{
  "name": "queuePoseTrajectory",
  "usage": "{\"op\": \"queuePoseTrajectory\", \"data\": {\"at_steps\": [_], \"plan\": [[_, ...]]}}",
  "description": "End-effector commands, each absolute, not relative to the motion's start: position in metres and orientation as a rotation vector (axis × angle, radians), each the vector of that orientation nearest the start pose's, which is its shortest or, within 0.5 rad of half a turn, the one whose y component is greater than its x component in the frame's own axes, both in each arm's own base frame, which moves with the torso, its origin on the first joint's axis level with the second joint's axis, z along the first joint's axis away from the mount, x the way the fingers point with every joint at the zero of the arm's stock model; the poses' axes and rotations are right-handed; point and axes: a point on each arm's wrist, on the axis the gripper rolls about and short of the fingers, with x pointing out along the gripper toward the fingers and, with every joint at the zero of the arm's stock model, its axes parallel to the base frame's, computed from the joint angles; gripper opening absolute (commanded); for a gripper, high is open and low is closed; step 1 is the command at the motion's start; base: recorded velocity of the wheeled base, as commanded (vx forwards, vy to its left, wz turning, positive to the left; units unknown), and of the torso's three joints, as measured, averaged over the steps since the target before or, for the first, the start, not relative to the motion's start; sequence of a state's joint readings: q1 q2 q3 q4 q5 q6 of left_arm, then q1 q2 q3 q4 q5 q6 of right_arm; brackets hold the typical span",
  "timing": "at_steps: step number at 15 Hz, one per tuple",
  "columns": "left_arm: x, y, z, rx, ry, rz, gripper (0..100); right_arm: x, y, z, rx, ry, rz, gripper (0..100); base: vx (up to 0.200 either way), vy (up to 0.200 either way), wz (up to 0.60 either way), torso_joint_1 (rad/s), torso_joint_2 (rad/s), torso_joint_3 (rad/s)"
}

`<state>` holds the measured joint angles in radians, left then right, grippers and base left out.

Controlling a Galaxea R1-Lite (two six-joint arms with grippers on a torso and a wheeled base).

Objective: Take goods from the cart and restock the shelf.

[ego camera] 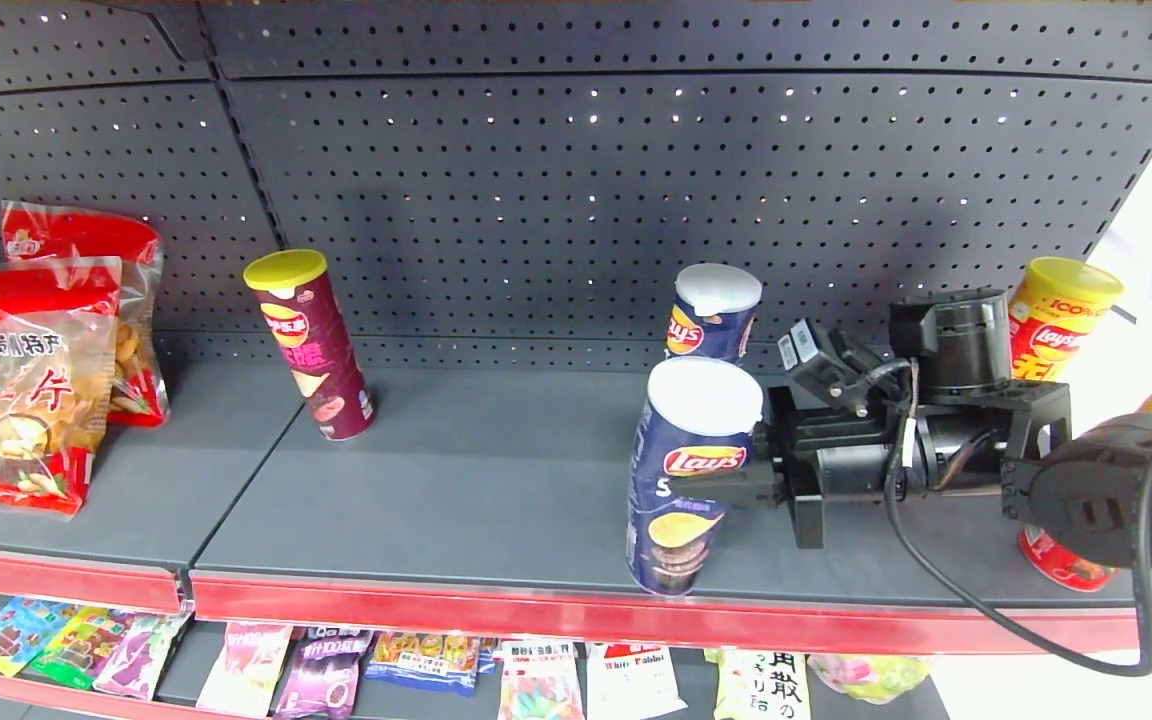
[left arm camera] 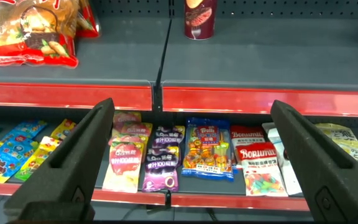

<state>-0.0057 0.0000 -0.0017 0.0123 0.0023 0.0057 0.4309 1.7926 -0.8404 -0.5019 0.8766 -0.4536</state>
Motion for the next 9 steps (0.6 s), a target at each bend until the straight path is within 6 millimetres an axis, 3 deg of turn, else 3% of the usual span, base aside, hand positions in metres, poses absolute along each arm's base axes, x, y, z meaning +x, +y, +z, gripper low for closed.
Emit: {"op": "queuePoseTrajectory", "data": {"at_steps": [1, 9], "plan": [[-0.023, 0.000, 0.075, 0.006, 0.011, -0.003, 100, 0.276, 0.148, 0.151, -0.272, 0.179, 1.370, 0, 0.000, 0.000, 0.00, 0.000, 0.00, 0.000], [-0.023, 0.000, 0.075, 0.006, 0.011, -0.003, 100, 0.258, 0.123, 0.162, -0.292, 0.169, 1.266, 0, 0.000, 0.000, 0.00, 0.000, 0.00, 0.000]]}}
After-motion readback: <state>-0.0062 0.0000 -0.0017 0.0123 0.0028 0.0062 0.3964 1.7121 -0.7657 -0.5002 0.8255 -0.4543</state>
